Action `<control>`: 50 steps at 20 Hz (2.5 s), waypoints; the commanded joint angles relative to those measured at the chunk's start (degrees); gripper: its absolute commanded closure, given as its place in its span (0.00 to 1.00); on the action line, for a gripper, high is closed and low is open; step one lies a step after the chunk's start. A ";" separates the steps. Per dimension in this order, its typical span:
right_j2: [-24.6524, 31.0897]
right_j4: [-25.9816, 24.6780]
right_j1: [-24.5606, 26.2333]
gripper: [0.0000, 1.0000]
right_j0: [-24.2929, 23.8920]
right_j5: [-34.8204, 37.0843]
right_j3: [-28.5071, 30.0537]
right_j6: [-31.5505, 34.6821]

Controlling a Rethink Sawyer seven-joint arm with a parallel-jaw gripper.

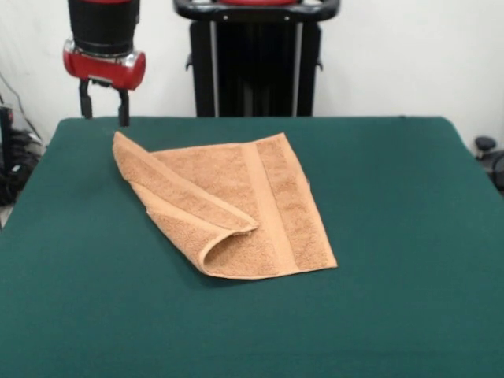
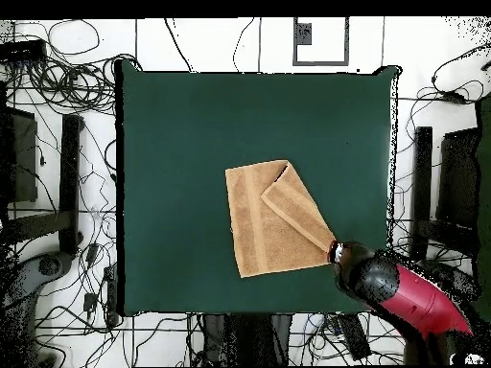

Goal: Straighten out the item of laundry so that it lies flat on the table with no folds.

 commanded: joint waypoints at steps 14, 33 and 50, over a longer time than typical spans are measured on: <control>6.76 3.48 1.12 0.00 8.49 11.51 -6.61 7.29; 4.06 6.44 5.19 0.00 17.15 14.86 -12.80 12.03; 2.51 7.61 8.91 0.00 19.13 15.43 -16.06 12.03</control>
